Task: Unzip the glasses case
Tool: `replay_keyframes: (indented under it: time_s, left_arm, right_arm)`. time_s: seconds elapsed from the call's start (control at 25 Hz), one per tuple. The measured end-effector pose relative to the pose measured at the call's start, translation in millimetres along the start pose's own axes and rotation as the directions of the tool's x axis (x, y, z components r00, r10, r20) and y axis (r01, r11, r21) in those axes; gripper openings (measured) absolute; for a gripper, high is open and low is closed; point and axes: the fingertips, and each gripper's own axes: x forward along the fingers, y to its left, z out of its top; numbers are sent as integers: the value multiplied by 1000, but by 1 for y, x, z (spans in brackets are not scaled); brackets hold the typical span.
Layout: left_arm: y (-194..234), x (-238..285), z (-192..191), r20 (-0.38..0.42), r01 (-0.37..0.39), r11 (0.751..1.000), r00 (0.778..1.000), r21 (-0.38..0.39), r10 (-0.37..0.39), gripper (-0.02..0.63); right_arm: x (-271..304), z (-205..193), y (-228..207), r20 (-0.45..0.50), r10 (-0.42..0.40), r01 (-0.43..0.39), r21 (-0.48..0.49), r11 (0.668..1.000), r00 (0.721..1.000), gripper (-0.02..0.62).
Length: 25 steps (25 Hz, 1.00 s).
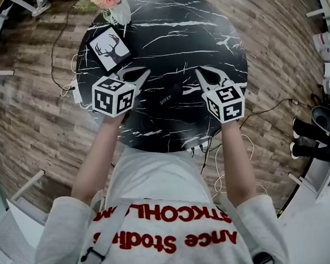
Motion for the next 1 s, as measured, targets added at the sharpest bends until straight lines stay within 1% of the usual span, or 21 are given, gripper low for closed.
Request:
replay_keyframes:
  time_s: [0.08, 0.12, 0.2, 0.32, 0.44, 0.52, 0.6, 0.72, 0.8, 0.88, 1.0]
  left_arm:
    - [-6, -20, 35, 125, -53, 996, 991, 68, 44, 9]
    - [-9, -30, 53, 188, -78, 993, 980, 88, 61, 9]
    - [-17, -52, 85, 300, -129, 986, 949, 103, 93, 9]
    - [-28, -82, 119, 425, -194, 976, 895, 103, 133, 9]
    - [-41, -106, 148, 530, -206, 971, 841, 123, 111, 9]
    - [-50, -119, 159, 573, -199, 971, 815, 131, 89, 9]
    - [-53, -130, 166, 598, -201, 971, 797, 128, 86, 9]
    - [-53, -141, 172, 631, -227, 967, 769, 119, 102, 9]
    - [-51, -146, 174, 649, -250, 962, 752, 114, 118, 9]
    - [-50, -148, 174, 660, -270, 956, 739, 113, 131, 9]
    - [-51, -149, 173, 668, -291, 948, 731, 127, 135, 9]
  right_arm:
    - [-24, 39, 2, 137, -36, 27, 66, 997, 990, 15]
    - [-37, 58, 2, 204, -57, 38, 94, 995, 977, 14]
    - [-61, 91, 5, 314, -90, 46, 144, 988, 945, 14]
    - [-92, 122, 13, 407, -129, 63, 172, 983, 904, 14]
    - [-110, 140, 16, 453, -163, 109, 143, 984, 876, 14]
    - [-120, 145, 18, 469, -179, 130, 135, 982, 865, 14]
    - [-128, 149, 18, 490, -197, 144, 143, 979, 849, 14]
    - [-139, 156, 18, 528, -218, 158, 157, 975, 821, 15]
    - [-142, 159, 19, 537, -232, 180, 149, 972, 811, 14]
    - [-143, 161, 19, 537, -243, 201, 136, 970, 808, 15]
    - [-142, 160, 20, 540, -252, 218, 128, 968, 803, 15]
